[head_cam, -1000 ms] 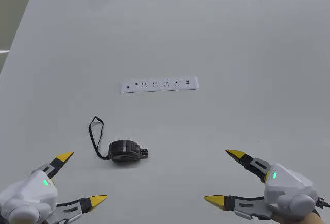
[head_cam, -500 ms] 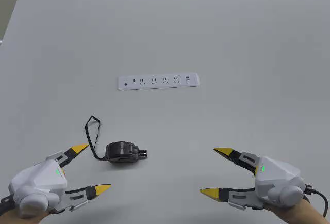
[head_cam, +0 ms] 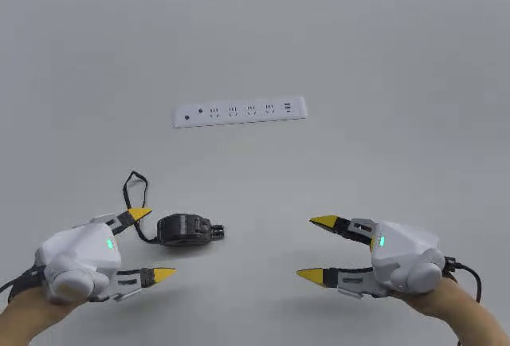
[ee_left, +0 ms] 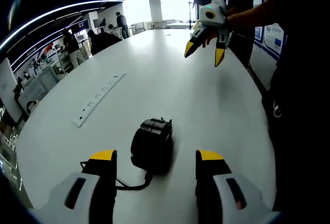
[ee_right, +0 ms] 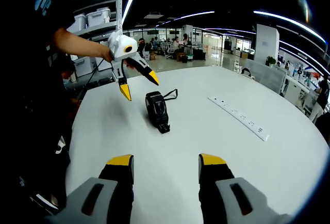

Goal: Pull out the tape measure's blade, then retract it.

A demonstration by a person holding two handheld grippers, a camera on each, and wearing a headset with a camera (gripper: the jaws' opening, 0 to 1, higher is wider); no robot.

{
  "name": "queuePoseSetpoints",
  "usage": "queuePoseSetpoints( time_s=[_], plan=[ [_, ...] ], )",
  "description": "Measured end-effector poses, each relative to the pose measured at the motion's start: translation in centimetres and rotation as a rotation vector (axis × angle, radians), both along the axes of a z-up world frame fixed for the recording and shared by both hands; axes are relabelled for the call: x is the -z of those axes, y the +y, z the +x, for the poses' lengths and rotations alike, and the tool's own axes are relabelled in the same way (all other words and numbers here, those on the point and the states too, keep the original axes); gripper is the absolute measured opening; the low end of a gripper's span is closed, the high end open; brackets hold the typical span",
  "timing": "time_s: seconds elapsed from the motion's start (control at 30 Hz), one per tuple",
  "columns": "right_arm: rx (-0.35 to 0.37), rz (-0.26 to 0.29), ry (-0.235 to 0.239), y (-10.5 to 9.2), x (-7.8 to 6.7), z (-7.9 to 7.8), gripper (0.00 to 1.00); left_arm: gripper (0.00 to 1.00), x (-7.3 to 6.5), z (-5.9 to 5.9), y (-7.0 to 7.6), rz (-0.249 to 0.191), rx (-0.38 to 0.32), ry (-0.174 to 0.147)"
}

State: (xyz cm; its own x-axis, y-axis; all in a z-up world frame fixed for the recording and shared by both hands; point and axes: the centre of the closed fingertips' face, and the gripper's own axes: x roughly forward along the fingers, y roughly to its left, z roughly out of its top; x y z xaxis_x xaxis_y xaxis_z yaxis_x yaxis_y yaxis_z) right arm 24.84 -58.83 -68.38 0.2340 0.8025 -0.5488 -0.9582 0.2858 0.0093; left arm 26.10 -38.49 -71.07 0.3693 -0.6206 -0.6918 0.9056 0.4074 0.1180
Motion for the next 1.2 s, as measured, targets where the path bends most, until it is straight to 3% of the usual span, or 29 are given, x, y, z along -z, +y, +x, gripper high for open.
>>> queuePoseSetpoints(
  time_s=[0.17,0.57,1.2],
  plan=[
    [-0.039,-0.004,0.007,1.1,0.8,0.7,0.47,0.58,0.7,0.9,-0.6,0.017,0.067,-0.005],
    [-0.119,-0.009,0.036,3.6,3.2,2.1,0.42,0.53,2.7,2.1,-1.2,0.055,0.165,0.029],
    [-0.248,-0.006,0.078,7.1,6.2,2.9,0.38,0.43,3.7,1.8,-2.3,0.073,0.264,0.061]
  ],
)
